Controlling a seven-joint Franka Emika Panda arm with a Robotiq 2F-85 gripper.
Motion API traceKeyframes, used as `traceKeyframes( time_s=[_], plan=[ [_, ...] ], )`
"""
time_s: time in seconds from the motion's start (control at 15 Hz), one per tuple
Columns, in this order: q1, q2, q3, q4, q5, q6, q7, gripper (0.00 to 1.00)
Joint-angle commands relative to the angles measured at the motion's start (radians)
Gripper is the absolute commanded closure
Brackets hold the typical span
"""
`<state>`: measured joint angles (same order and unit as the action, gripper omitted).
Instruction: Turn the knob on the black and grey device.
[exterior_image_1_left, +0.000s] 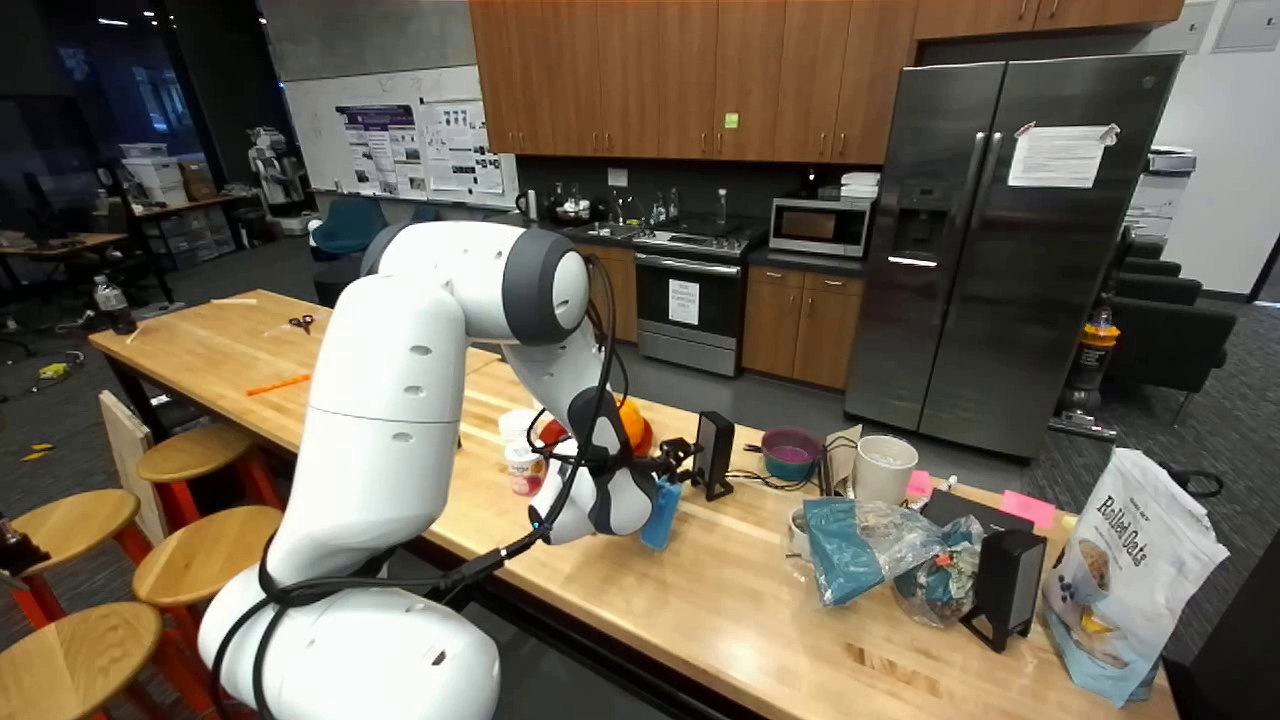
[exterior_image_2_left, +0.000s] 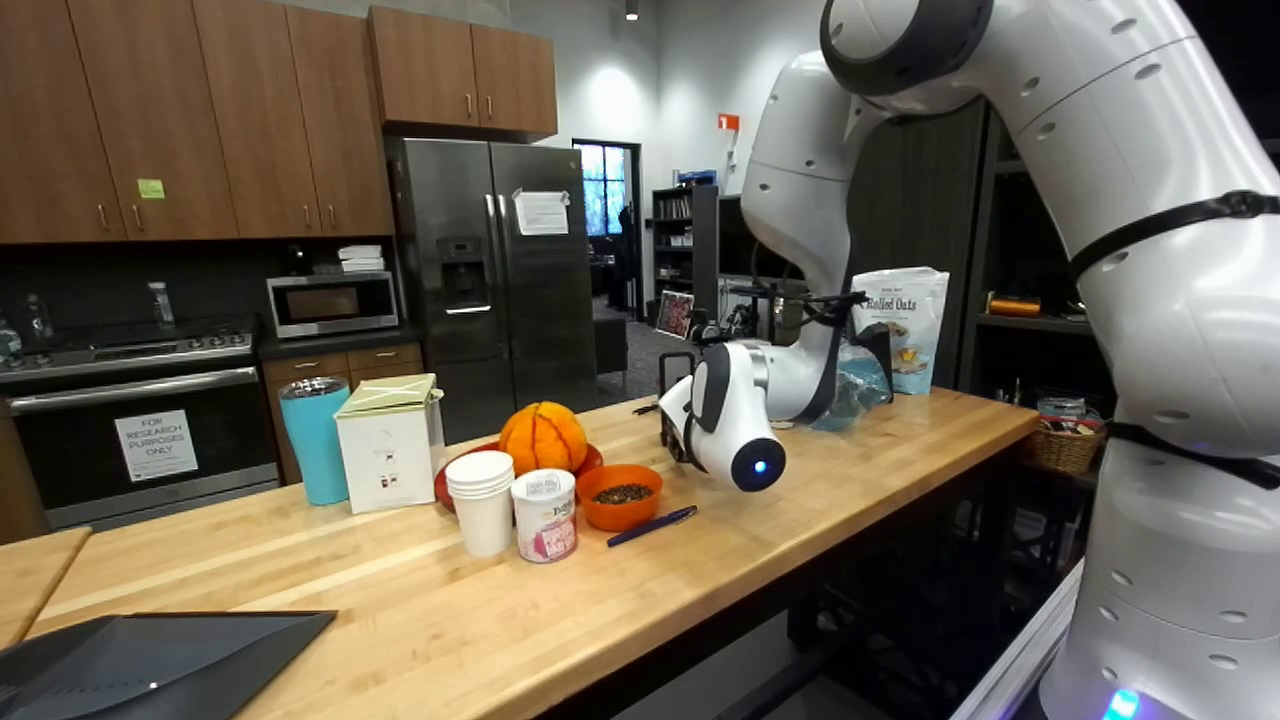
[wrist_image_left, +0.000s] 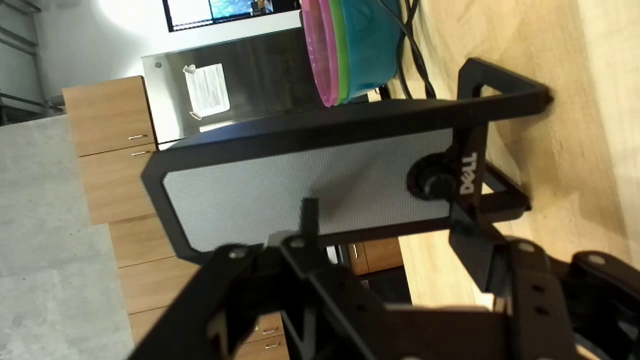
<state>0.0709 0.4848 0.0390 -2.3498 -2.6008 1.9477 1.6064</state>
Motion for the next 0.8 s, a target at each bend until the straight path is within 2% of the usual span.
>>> traceKeyframes(
  time_s=[0.0,0.13,0.33,0.53,0.6,0.67,0.73],
  plan=[
    [0.018,0.007,-0.025,0.011,0.0,0.026,-0.005,0.02],
    [0.019,0.014,-0.031,0.016,0.0,0.027,-0.004,0.0],
    [0.02,0.021,-0.04,0.027,0.0,0.028,-0.004,0.08],
    [0.02,0.031,-0.05,0.036,0.0,0.032,-0.006,0.03],
    [0.019,0.034,-0.052,0.039,0.0,0.03,-0.006,0.18],
    [0.017,0.035,-0.054,0.042,0.0,0.031,-0.007,0.28],
    [0.018,0.037,-0.056,0.043,0.0,0.031,-0.006,0.3]
  ],
)
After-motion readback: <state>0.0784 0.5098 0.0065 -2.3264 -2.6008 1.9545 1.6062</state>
